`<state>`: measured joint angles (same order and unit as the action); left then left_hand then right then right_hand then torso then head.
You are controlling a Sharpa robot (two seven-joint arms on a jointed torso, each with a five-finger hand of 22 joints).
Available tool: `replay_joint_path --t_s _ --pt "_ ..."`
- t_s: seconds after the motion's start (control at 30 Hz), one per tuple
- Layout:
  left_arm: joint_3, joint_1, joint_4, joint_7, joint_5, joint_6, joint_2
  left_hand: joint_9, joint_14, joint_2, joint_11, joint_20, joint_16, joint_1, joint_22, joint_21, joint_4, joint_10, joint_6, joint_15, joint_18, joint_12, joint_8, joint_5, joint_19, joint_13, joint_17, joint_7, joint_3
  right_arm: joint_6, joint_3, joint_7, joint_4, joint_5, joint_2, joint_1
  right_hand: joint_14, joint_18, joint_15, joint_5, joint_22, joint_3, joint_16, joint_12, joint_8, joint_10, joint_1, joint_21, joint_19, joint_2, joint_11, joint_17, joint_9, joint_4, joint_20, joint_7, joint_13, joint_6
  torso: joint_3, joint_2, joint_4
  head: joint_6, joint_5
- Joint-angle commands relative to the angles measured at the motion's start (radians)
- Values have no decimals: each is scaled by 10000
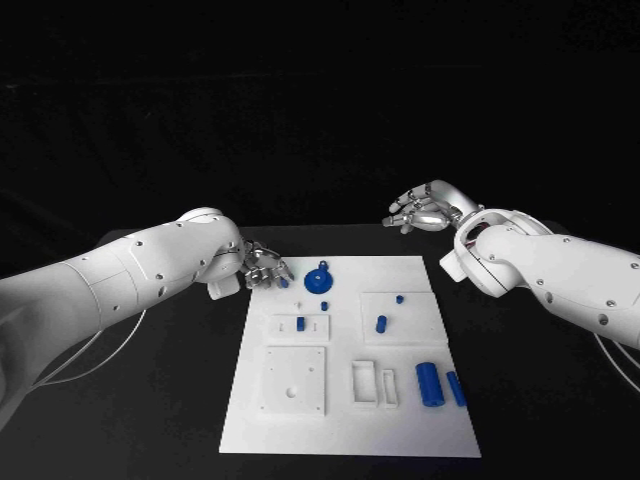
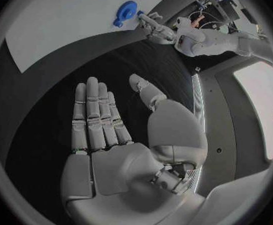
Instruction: Assemble the parts on the task board
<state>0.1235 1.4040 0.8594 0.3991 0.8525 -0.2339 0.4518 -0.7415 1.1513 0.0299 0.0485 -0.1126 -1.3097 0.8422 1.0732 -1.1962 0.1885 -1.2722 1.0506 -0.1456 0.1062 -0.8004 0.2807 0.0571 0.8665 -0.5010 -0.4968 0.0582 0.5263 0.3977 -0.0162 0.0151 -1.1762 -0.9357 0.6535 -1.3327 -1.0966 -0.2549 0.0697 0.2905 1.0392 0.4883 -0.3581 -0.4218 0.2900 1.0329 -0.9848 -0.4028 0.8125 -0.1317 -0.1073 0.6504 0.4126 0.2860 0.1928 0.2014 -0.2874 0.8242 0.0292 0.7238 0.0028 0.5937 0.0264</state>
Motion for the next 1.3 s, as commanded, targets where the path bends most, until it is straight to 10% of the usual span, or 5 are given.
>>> replay_joint_path --t_s 0.03,0.73,1.3 --pt "12 -35 34 -17 -230 -94 31 -126 76 52 63 -1253 -65 309 -3 -34 -16 -80 121 -132 -137 40 208 -69 62 -15 10 -33 395 -118 -6 59 1 -51 -5 9 43 -69 19 19 11 -34 57 36 32 -68 -20 37 -67 7 -37 13 -13 -36 20 1 18 -70 -1 -2 -2 -4 8" --pt "12 -38 660 -115 -483 675 477 -261 515 41 259 -1375 -328 715 51 -272 214 -630 541 -326 -103 -68 855 50 461 -76 -76 -243 1222 -148 -6 61 0 -3 11 25 57 -69 25 40 16 -44 76 42 29 -82 5 44 -87 -1 -44 22 -22 -41 25 5 40 -80 -2 -3 11 -47 71" --pt "-6 55 3424 223 -347 1323 2173 -155 846 -141 366 -1473 -475 532 69 -425 323 -1068 789 -424 -47 -88 1197 131 728 -119 -132 -361 1381 -206 -4 52 5 43 74 33 66 -69 29 58 23 -49 91 45 27 -89 12 48 -103 -7 -48 31 -29 -36 28 7 58 -86 8 -32 33 -60 167"
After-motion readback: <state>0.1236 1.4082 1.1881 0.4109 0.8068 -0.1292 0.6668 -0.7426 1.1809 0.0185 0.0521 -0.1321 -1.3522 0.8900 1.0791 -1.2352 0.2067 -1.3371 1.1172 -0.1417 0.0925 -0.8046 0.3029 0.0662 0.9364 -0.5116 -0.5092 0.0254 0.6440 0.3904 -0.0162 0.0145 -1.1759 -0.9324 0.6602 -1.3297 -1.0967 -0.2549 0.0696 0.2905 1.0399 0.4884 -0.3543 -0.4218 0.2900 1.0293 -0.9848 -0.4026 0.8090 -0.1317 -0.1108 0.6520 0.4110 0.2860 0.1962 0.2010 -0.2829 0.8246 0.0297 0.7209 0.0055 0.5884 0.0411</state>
